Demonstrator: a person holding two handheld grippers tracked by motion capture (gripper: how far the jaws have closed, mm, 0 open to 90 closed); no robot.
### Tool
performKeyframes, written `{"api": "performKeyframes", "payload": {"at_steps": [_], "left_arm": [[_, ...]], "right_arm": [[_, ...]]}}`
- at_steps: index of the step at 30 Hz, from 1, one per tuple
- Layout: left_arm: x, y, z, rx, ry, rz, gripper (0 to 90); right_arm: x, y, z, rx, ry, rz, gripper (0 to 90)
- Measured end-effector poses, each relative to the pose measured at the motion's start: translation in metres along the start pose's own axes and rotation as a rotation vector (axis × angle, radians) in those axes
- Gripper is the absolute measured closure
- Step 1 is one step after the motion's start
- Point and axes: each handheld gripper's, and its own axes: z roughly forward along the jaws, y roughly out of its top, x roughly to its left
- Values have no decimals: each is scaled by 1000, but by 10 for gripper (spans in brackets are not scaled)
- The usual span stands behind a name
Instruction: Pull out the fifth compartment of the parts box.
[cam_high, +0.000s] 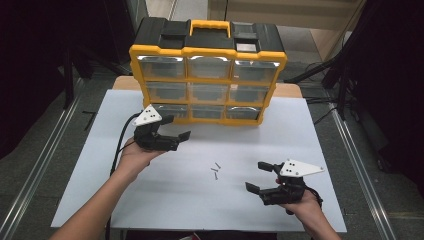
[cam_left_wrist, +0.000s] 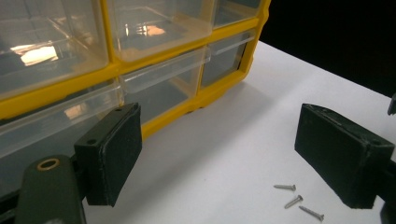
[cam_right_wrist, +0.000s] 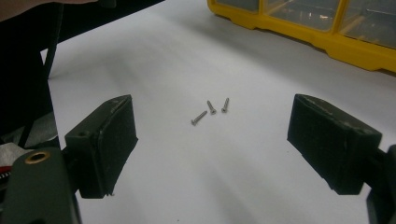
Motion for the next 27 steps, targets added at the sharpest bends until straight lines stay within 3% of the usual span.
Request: {"api": "performKeyframes", "payload": {"at_steps": [7, 17, 27], "left_arm": [[0, 8, 8, -12, 0, 4, 152], [-1, 24, 19, -20, 0, 28, 152], [-4, 39, 31, -41, 8, 25, 152]], "right_arm": [[1, -1, 7, -33, 14, -4, 183], [0, -3, 13, 3, 26, -4, 184], [0, -3, 13, 18, 31, 8, 184]]}}
